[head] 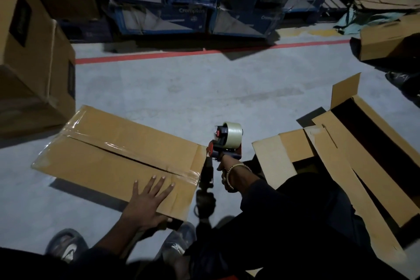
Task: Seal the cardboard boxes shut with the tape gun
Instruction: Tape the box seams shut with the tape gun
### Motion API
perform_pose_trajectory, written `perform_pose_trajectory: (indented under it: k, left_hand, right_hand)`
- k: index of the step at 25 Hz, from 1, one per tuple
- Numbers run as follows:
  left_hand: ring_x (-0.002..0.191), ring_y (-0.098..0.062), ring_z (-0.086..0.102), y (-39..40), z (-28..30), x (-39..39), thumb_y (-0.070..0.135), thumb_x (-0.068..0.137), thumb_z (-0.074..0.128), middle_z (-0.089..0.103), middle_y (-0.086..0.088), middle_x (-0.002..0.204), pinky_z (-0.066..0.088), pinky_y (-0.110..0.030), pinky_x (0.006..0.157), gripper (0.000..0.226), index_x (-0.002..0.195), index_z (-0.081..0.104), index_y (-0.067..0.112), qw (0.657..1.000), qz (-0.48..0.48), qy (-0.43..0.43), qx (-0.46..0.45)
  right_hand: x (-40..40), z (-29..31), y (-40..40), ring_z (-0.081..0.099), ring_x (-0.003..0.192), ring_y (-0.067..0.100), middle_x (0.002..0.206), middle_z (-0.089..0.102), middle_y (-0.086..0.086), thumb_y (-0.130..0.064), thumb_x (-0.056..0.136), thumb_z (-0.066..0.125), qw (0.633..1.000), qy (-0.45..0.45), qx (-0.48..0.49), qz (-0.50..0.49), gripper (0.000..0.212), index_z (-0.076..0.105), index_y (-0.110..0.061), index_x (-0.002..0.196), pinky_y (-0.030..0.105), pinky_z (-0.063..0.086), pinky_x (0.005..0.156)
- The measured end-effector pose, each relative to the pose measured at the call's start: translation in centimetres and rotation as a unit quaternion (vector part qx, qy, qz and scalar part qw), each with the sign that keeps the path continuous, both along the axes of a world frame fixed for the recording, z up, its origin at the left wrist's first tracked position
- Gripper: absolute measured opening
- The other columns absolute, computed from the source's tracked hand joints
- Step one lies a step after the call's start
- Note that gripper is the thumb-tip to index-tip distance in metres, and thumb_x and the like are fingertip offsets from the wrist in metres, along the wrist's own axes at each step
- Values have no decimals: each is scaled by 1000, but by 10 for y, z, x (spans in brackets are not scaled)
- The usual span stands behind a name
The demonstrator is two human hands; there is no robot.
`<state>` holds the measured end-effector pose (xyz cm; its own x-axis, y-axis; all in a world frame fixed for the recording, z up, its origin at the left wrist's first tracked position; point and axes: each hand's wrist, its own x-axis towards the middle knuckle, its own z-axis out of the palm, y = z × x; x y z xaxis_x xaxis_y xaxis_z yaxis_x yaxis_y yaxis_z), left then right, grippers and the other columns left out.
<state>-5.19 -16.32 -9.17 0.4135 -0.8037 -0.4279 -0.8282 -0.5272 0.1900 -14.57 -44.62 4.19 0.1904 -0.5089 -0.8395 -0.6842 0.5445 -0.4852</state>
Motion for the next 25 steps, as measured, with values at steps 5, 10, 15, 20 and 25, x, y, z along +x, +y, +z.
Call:
perform_pose_trajectory:
  k: [5,10,15,20,25]
  left_hand:
    - [152,-47,31,11,-8,-25,89,77,49,24,-14,170,17,-80,110,110,164,29,25,996,76,3,38]
    - [155,-50,19,14,-1,-45,84,79,55,16,-22,171,12,-78,116,114,165,23,16,988,149,31,10]
    - [153,-56,15,-35,2,-52,89,86,34,17,-27,169,9,-77,117,110,165,18,14,948,305,80,38]
    - [153,-55,14,-64,-3,-65,93,79,22,10,-32,168,15,-77,115,120,164,19,8,916,387,106,16]
    - [159,-37,12,-73,10,-51,93,77,40,14,-21,171,-1,-68,123,118,166,15,19,966,255,-2,-49]
  right_hand:
    - [3,-4,-1,37,35,16,51,38,3,-5,78,60,999,44,0,2,13,48,-10,76,16,32,43]
    - [17,0,3,32,38,16,46,34,2,-7,74,55,999,33,-9,21,19,41,-15,65,17,30,44]
    - [28,-2,-5,32,37,16,46,34,3,-7,76,55,999,18,-2,41,16,43,-13,68,17,30,43]
    - [39,4,-18,29,38,16,48,32,2,-10,78,55,999,7,8,53,23,39,-15,62,17,26,44]
    - [60,10,-31,26,39,16,51,29,-2,-11,75,54,995,5,69,75,32,29,-23,58,22,19,49]
